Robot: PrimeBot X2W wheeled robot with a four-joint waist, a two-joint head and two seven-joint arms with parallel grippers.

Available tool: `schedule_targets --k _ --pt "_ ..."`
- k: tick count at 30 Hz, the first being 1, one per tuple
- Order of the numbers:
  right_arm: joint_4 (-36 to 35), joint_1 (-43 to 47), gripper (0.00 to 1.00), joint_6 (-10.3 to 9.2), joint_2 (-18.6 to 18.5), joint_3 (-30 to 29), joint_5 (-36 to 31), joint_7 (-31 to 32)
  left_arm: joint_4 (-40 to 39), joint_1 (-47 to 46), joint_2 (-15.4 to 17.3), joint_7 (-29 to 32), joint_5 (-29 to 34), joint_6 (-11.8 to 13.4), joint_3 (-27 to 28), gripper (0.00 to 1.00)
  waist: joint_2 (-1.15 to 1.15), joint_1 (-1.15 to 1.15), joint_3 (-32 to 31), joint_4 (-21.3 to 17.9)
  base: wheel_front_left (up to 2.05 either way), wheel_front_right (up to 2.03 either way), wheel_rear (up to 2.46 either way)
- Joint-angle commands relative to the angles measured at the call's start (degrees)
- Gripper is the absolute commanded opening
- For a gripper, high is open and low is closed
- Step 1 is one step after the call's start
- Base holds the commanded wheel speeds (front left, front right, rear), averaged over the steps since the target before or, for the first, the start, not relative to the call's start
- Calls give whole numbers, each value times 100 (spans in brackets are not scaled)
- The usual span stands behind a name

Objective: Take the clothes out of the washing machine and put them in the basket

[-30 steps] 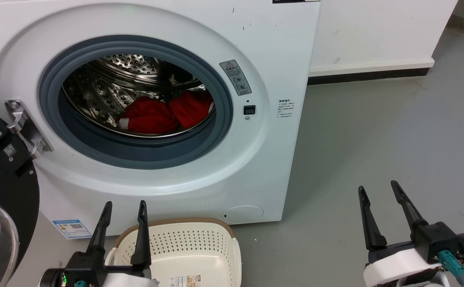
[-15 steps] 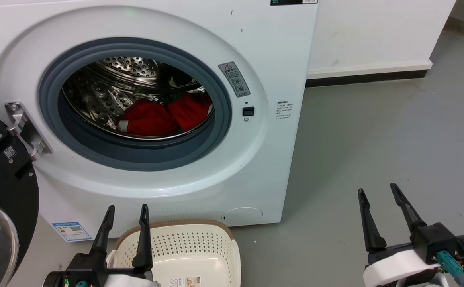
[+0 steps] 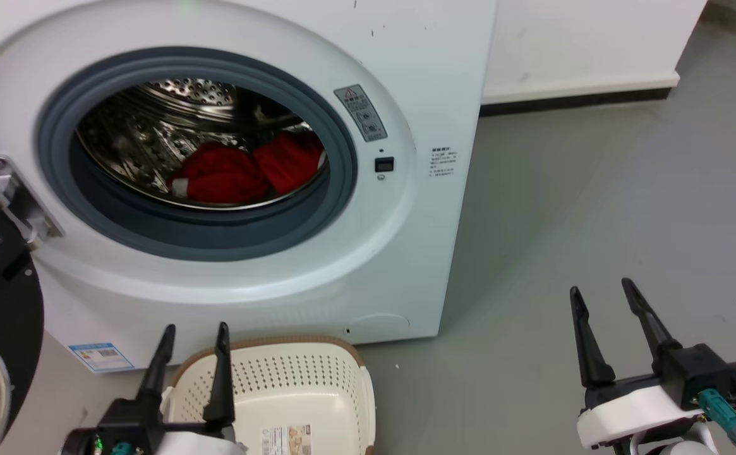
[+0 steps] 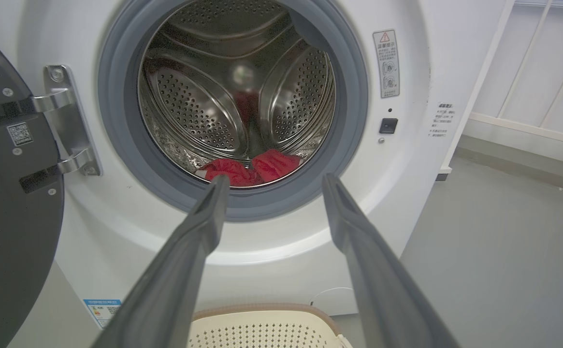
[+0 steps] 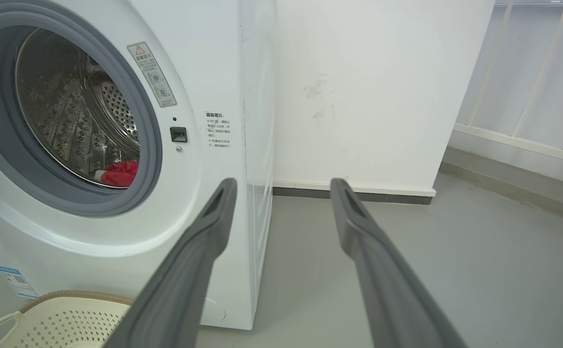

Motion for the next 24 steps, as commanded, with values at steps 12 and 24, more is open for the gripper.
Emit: schedule_targets --k 12,24 --pt "-523 -863 100 -4 4 -3 317 -12 478 -1715 680 -15 189 -374 625 100 0 0 2014 -599 0 0 0" --pt "-926 -1387 100 -4 8 91 684 -12 2238 -5274 2685 1384 -456 -486 213 100 0 0 3549 -1181 0 0 0"
